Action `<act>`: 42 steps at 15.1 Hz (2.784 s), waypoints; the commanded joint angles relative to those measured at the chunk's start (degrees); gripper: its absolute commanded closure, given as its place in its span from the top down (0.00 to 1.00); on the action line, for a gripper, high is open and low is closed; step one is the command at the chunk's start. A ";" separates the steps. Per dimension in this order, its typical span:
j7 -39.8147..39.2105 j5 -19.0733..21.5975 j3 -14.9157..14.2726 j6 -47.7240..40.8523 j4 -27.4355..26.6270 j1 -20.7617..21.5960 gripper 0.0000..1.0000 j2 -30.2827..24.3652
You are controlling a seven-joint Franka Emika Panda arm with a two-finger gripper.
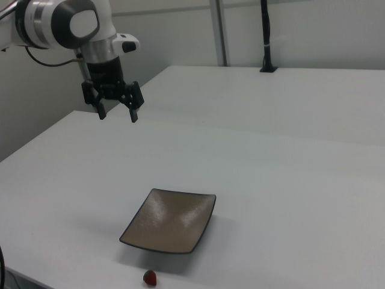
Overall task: Strawberries on a ceramic plate
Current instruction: 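Move the open gripper from rest toward the red strawberry beside the plate, then lower the gripper over the strawberry and close on it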
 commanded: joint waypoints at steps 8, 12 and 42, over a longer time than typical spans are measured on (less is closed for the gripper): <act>0.00 2.04 -0.99 -0.46 -1.21 0.82 1.00 -0.73; -1.58 1.96 -0.46 -4.84 -1.12 0.91 1.00 -1.17; -20.29 -16.50 -10.90 27.55 -55.16 -6.92 1.00 -20.95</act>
